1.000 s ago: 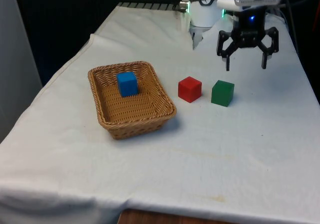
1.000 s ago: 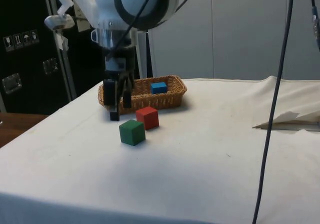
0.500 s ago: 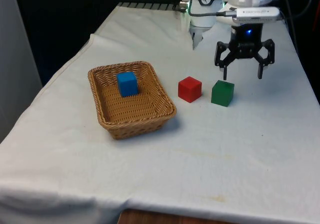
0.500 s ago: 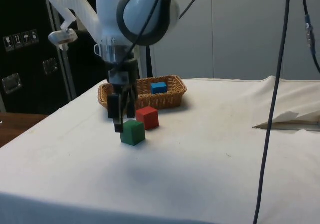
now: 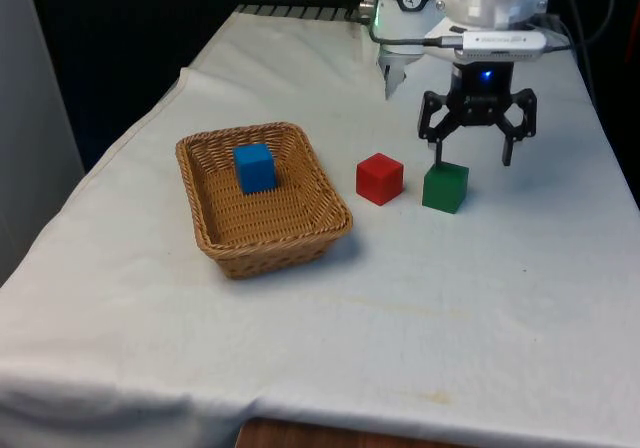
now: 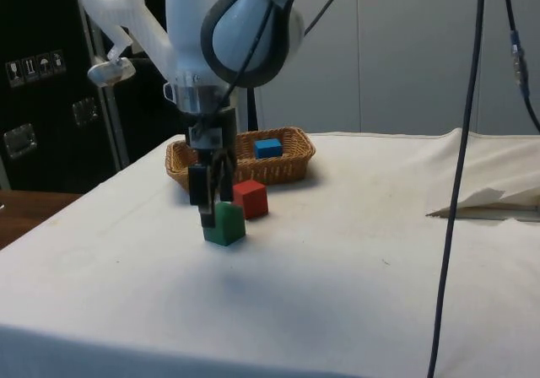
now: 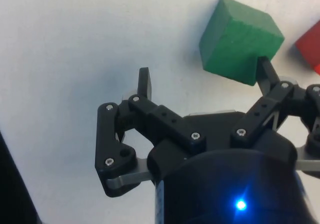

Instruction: Pick up exactly two blocks and place them into the basket.

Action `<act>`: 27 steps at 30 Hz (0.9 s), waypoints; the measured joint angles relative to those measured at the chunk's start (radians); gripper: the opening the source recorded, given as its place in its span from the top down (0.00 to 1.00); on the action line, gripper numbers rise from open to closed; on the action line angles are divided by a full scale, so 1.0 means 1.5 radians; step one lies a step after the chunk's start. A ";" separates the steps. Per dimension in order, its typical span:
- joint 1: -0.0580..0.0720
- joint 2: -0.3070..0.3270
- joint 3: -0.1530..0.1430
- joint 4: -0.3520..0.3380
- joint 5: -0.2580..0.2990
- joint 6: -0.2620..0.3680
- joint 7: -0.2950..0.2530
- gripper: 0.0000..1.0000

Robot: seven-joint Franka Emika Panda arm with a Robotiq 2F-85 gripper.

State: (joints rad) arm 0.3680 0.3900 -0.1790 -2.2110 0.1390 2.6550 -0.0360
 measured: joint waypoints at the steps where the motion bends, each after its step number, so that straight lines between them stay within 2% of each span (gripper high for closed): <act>1: -0.001 0.000 -0.001 0.000 -0.003 0.000 0.000 0.00; 27: -0.001 0.043 -0.013 0.018 -0.017 0.003 0.000 0.00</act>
State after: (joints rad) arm 0.3670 0.4540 -0.1990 -2.1840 0.1140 2.6590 -0.0360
